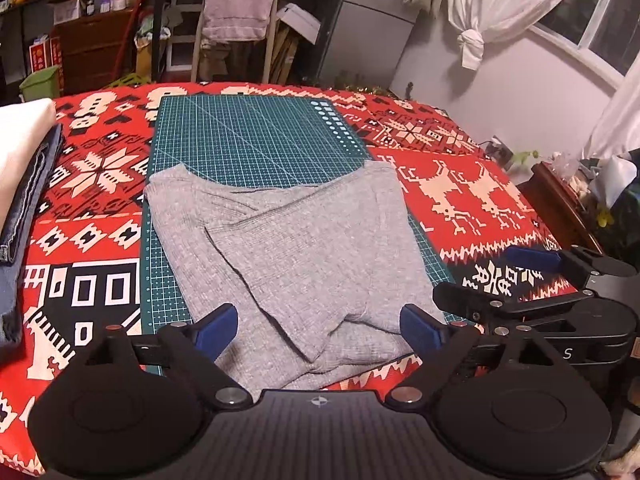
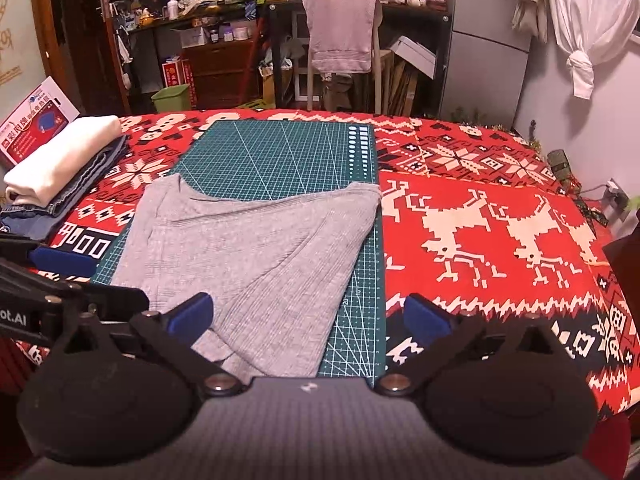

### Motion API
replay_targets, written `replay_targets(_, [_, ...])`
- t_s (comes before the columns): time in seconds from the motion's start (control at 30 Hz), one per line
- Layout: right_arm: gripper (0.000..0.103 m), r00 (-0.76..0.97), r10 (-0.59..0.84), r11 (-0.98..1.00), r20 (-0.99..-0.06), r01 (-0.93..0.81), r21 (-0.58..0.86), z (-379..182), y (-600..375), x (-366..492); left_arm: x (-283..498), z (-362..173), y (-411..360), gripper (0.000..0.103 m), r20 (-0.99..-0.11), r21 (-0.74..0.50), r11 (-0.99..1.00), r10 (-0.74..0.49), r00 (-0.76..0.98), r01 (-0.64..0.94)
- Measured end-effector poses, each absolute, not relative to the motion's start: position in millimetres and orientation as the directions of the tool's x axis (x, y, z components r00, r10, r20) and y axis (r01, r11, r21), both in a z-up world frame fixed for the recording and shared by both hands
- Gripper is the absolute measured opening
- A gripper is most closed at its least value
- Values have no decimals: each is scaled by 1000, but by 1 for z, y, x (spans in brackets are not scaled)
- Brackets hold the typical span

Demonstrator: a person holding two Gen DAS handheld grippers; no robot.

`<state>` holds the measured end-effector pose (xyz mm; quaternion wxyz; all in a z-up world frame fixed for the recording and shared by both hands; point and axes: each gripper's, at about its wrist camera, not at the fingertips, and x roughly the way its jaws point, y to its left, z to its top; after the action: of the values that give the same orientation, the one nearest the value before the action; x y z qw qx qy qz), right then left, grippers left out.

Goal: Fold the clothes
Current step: 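Open both tools and release the shirt hem, then lift both open tools back from the folded shirt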

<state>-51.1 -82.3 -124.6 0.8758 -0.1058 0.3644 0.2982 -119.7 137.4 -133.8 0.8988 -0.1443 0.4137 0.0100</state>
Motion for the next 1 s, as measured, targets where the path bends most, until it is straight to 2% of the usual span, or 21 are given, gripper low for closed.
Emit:
replay_targets(0.07, [102,552,449,801,-702,-598,42,-124,-82,-50,-119,-134,138,88,-749,-255,957,-104,654,-141])
replay_targets(0.23, [102,553,458,799,-696,-599,51,-122,-82,-48,-122,-132,138,90,-743,-217,953,-22,668,-211])
replay_targets(0.37, [102,563,467,795,-682,-605,45,-126,-83,-47,-126,-133,140,90,-698,-228,957,-33,715,-178])
replay_targets(0.57, [102,566,492,764,-661,-645,16,-132,-81,-50,-126,-133,131,90,-679,-72,989,47,733,-131])
replay_targets(0.8, [102,529,542,707,-653,-707,15,-138,-78,-51,-128,-137,141,90,-658,-186,981,-90,748,-46])
replay_targets(1.0, [102,513,564,688,-647,-725,25,-138,-78,-52,-129,-132,140,90,-596,-168,980,-15,803,-107])
